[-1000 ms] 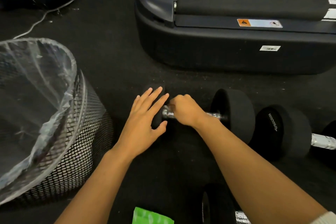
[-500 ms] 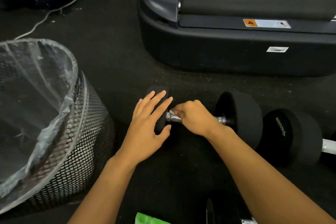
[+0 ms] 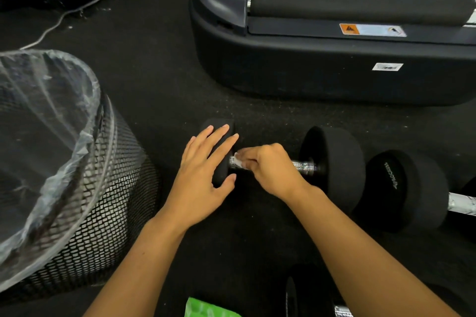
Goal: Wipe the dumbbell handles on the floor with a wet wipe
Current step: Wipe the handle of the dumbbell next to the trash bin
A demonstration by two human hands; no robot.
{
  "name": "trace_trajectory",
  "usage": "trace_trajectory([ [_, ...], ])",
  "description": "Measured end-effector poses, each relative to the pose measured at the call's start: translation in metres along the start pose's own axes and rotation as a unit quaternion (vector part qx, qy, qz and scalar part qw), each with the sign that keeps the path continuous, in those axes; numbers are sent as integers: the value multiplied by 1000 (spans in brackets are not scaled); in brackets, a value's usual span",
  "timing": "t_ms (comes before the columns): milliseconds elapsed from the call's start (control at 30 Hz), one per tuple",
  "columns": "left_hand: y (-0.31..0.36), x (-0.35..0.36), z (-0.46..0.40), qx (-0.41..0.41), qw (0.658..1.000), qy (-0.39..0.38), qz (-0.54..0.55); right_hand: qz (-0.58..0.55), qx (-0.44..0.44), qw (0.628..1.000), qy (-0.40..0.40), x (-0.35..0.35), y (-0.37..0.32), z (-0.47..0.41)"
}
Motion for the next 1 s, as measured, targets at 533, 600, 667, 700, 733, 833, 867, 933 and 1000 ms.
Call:
trace_trajectory([
  [533, 0, -1, 0, 4, 1000, 9, -2, 81, -20, 996, 35, 2, -14, 1],
  [600, 0, 0, 2, 5, 1000, 8, -2, 75, -27, 996, 40, -2, -8, 5],
  [667, 0, 0, 2, 7, 1000, 12, -4, 90, 10, 995, 40, -4, -6, -2],
  [700, 0, 0, 1, 6, 1000, 14, -5, 94, 12, 994, 48, -2, -10, -4],
  [733, 0, -1, 1, 6, 1000, 15, -6, 95, -3, 993, 64, 1, -16, -3],
  [833, 0, -1, 1, 2, 1000, 12, -5, 110, -83, 985, 106, 11, -18, 14],
  [867, 0, -1, 2, 2, 1000, 11, -5, 114, -94, 983, 111, 11, -14, 17],
  [933, 1, 0, 2, 3, 1000, 10, -7, 117, -96, 980, 132, 10, -14, 14],
  [1000, 0, 0, 1, 3, 1000, 12, -8, 121, -95, 976, 155, 15, -19, 14],
])
Point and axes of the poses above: each hand's wrist, its own z-axis away from the middle knuckle, its own x-axis out of the palm, y = z × x, the point moved 7 cm from there along -z, towards the middle knuckle, and after that the axes turned 14 degrees about -y, right-handed, at the moved point
